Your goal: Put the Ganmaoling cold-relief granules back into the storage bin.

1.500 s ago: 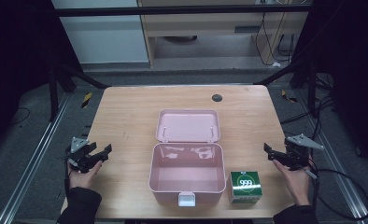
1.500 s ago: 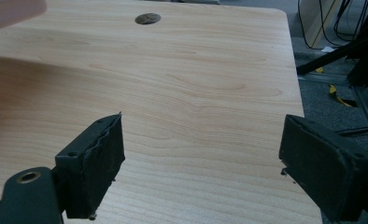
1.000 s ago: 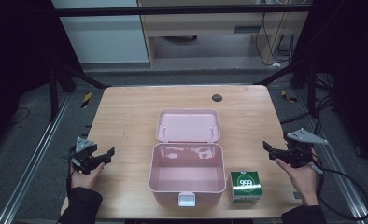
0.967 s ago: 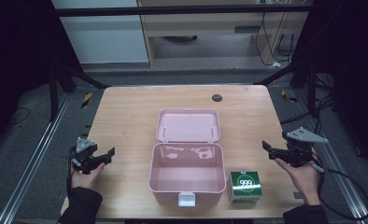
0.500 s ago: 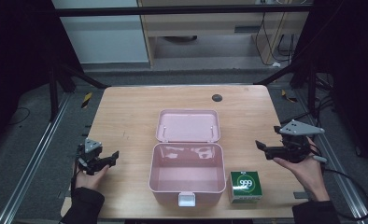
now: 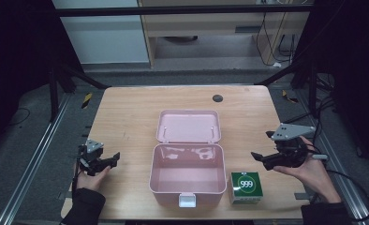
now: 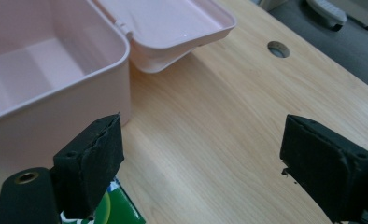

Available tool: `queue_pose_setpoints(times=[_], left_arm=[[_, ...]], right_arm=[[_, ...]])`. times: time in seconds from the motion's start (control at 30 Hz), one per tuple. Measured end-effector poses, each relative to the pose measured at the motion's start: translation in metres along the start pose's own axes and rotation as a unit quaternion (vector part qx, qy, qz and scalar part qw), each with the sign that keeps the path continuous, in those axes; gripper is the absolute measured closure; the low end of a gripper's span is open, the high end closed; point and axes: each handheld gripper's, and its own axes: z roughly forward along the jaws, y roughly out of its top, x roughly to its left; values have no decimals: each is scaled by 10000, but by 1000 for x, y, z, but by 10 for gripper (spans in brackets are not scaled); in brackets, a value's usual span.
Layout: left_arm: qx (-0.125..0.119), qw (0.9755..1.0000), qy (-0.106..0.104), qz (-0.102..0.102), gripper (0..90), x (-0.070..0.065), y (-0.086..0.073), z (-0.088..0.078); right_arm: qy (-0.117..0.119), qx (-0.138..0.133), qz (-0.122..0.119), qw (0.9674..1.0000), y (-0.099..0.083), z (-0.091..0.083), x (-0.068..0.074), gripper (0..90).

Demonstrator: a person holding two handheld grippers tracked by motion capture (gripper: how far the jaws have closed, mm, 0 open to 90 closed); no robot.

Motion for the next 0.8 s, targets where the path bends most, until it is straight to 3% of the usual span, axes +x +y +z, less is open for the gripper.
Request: queue_pose_setpoints(times=[0.33, 0.53, 0.8], left_arm=[[33, 10000, 15, 41, 261, -1, 0, 0], [59, 10000, 20, 73, 261, -2, 0, 1], [77, 9999, 21, 97, 261, -2, 0, 1]], right_arm=[[426, 441, -478, 9970, 2, 6, 11, 117], [731, 813, -834, 9905, 1, 13, 22, 105], [949, 1102, -1070, 9836, 0, 19, 30, 90]])
